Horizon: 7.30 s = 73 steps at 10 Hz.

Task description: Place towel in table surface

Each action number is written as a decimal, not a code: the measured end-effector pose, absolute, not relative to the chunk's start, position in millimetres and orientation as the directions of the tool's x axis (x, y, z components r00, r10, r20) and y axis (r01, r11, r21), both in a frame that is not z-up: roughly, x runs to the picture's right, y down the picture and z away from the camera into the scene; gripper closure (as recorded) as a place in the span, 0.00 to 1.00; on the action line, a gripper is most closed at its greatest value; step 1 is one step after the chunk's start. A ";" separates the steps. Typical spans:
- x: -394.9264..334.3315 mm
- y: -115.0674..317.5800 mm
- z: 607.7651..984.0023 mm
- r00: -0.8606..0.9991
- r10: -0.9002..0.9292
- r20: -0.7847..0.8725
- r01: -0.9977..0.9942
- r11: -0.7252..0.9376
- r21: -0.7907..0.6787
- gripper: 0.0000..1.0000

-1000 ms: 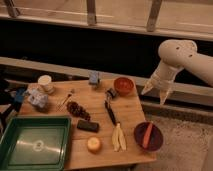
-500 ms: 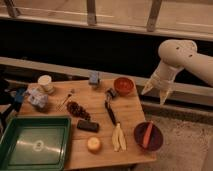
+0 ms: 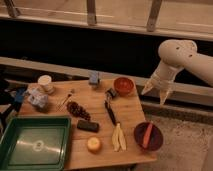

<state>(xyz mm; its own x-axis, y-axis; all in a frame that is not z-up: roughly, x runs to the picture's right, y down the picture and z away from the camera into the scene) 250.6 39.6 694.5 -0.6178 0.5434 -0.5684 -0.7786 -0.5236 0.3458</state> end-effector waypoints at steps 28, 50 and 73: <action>-128.5 -44.8 630.1 -0.062 0.889 -0.453 -0.950 -0.193 -0.247 0.35; -349.8 22.3 743.7 -0.006 0.840 -0.542 -0.846 -0.293 -0.445 0.35; -370.1 45.6 866.6 -0.065 0.708 -0.703 -0.774 -0.480 -0.412 0.48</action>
